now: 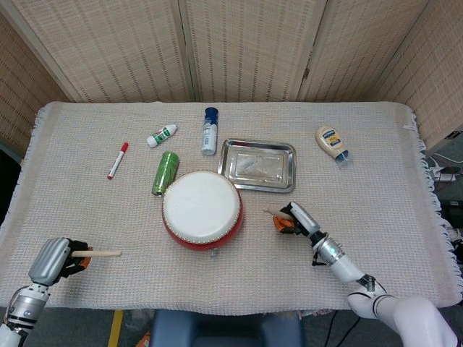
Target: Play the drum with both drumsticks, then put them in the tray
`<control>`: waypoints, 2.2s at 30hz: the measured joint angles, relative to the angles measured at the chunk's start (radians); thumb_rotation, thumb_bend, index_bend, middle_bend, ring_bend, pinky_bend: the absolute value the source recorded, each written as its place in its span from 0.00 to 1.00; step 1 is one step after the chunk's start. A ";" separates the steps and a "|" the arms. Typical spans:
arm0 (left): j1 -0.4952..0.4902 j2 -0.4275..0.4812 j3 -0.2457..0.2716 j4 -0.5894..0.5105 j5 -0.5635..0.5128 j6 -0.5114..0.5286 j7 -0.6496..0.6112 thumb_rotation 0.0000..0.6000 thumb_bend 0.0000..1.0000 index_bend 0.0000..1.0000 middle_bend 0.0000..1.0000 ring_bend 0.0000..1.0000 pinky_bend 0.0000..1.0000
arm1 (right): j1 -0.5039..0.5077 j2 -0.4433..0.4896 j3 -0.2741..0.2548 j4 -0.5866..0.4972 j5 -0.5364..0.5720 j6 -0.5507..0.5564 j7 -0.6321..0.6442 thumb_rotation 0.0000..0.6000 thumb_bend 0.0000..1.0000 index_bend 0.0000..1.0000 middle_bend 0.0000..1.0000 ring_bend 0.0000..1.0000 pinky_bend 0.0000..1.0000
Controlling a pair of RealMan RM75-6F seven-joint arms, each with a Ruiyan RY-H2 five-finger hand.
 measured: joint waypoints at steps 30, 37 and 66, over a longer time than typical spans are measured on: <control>-0.361 0.057 -0.212 -0.152 -0.340 -0.415 0.506 1.00 0.57 1.00 1.00 1.00 1.00 | 0.440 0.500 0.225 -0.696 0.632 -0.522 -1.397 1.00 0.90 1.00 1.00 1.00 1.00; -0.388 0.073 -0.235 -0.182 -0.392 -0.419 0.521 1.00 0.57 1.00 1.00 1.00 1.00 | 0.532 0.393 0.174 -0.613 0.800 -0.537 -1.585 1.00 0.90 1.00 1.00 1.00 1.00; -0.483 -0.046 -0.221 -0.177 -0.594 -0.383 0.748 1.00 0.57 0.99 1.00 1.00 1.00 | 0.512 0.383 0.153 -0.632 0.802 -0.473 -1.611 1.00 0.90 1.00 1.00 1.00 1.00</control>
